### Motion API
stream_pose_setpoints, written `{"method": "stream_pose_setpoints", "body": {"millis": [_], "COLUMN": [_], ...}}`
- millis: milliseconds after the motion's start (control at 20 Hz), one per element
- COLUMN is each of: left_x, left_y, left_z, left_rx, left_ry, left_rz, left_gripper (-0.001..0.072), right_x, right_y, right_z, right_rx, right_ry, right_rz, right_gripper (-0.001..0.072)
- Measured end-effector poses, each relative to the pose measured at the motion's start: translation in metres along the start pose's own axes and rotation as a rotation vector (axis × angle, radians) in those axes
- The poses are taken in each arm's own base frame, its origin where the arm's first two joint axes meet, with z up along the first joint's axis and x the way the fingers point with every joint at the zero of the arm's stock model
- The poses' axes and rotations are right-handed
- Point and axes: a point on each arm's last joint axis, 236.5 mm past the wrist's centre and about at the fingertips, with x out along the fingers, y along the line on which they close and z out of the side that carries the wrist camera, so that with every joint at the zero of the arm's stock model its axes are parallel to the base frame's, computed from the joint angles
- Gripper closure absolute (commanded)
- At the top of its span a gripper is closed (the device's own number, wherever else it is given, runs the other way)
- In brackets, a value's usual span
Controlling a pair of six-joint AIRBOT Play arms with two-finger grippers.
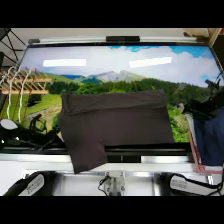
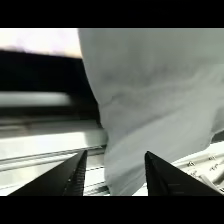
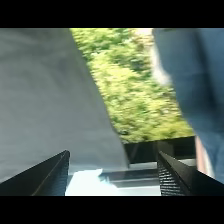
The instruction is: Fold the shirts.
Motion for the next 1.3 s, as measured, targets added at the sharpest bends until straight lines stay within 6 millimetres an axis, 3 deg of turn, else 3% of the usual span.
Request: {"method": "stream_pose_setpoints", "body": {"millis": [300, 350, 450, 500, 850, 1250, 1300], "left_x": [0.042, 0.047, 0.059, 0.063, 0.072, 0.067, 0.066], "left_y": [-0.005, -0.010, -0.014, -0.014, -0.020, -0.022, -0.022], "left_z": [-0.013, -0.014, -0.016, -0.017, -0.018, -0.014, -0.012], "left_rx": [0.005, 0.006, 0.020, 0.023, 0.054, 0.094, 0.101], "left_ry": [0.029, 0.037, 0.051, 0.058, 0.067, 0.036, 0.032], "left_rz": [-0.023, -0.034, -0.027, -0.021, -0.013, -0.002, 0.002], "left_gripper": [0.0254, 0.0336, 0.0599, 0.0661, 0.0676, 0.0676, 0.0676], "right_x": [0.011, 0.017, 0.029, 0.035, 0.089, 0.116, 0.118], "right_y": [0.008, 0.011, 0.014, 0.012, 0.003, 0.005, 0.006], "right_z": [-0.017, -0.025, -0.040, -0.047, -0.095, -0.101, -0.103], "right_rx": [0.001, -0.003, -0.013, -0.013, 0.000, 0.046, 0.050], "right_ry": [0.040, 0.055, 0.075, 0.078, 0.142, 0.126, 0.133], "right_rz": [0.055, 0.069, 0.083, 0.081, 0.068, 0.092, 0.098], "right_gripper": [0.0047, 0.0047, 0.0047, 0.0047, 0.0048, 0.0059, 0.0106]}}
